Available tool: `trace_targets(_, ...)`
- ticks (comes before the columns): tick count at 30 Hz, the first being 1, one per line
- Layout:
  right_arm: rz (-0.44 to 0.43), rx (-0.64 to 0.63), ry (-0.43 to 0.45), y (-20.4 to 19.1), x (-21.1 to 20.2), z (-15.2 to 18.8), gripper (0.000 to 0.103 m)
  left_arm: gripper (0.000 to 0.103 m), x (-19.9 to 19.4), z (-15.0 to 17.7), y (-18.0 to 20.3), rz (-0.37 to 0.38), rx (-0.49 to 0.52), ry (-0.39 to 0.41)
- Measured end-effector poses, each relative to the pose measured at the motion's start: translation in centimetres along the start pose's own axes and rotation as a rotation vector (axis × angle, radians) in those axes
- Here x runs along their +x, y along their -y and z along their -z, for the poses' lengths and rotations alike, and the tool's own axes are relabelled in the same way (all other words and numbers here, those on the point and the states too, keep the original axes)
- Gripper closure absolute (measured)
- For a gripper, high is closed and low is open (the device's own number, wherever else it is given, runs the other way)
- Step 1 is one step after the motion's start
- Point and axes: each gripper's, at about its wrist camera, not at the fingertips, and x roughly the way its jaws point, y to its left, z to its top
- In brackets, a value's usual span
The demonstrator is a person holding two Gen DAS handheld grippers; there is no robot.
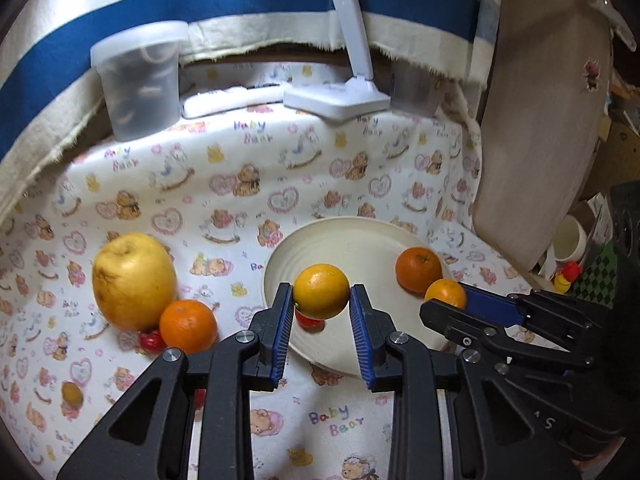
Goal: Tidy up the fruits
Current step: 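Lift and carry the yellow citrus and small orange toward the plate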
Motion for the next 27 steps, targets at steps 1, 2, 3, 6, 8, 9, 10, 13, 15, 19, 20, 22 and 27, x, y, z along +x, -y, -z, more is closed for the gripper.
trace_targets(1,-0.004,0.0,-0.012,0.1,0.3,0.1,0.074,0.075,0.3,0.2,0.0,0.001,0.001,-0.003)
trace_targets(2,-0.007,0.002,-0.022,0.1,0.5,0.1,0.074,0.075,0.5,0.4,-0.1,0.007,-0.001,-0.006)
trace_targets(3,-0.009,0.003,-0.036,0.2,0.8,0.2,0.074,0.075,0.9,0.6,-0.2,0.014,-0.002,-0.015)
trace_targets(6,-0.008,0.012,-0.08,0.5,1.9,0.5,0.074,0.075,1.8,0.9,-0.4,0.033,-0.006,-0.033)
trace_targets(8,-0.007,0.015,-0.105,0.6,2.5,0.6,0.074,0.075,2.4,1.1,-0.6,0.056,-0.012,-0.048)
trace_targets(9,-0.006,0.016,-0.114,0.6,2.7,0.7,0.074,0.075,2.7,1.2,-0.6,0.064,-0.015,-0.052)
trace_targets(10,-0.004,0.017,-0.124,0.7,3.0,0.7,0.074,0.075,2.8,1.3,-0.7,0.069,-0.019,-0.054)
trace_targets(13,0.01,0.015,-0.151,0.7,3.8,1.0,0.074,0.075,3.3,1.5,-0.9,0.085,-0.034,-0.063)
trace_targets(15,0.025,0.01,-0.165,0.7,4.3,1.1,0.074,0.075,3.5,1.6,-1.1,0.082,-0.043,-0.069)
trace_targets(19,0.042,0.006,-0.185,0.7,5.1,1.2,0.074,0.075,3.5,1.7,-1.2,0.078,-0.036,-0.064)
trace_targets(20,0.046,0.007,-0.184,0.7,5.1,1.3,0.074,0.075,3.4,1.6,-1.3,0.081,-0.04,-0.057)
trace_targets(22,0.057,0.013,-0.178,0.8,5.1,1.3,0.074,0.075,3.1,1.5,-1.5,0.084,-0.039,-0.041)
trace_targets(27,0.058,0.012,-0.183,0.8,5.2,1.3,0.074,0.075,3.1,1.5,-1.7,0.085,-0.04,-0.04)
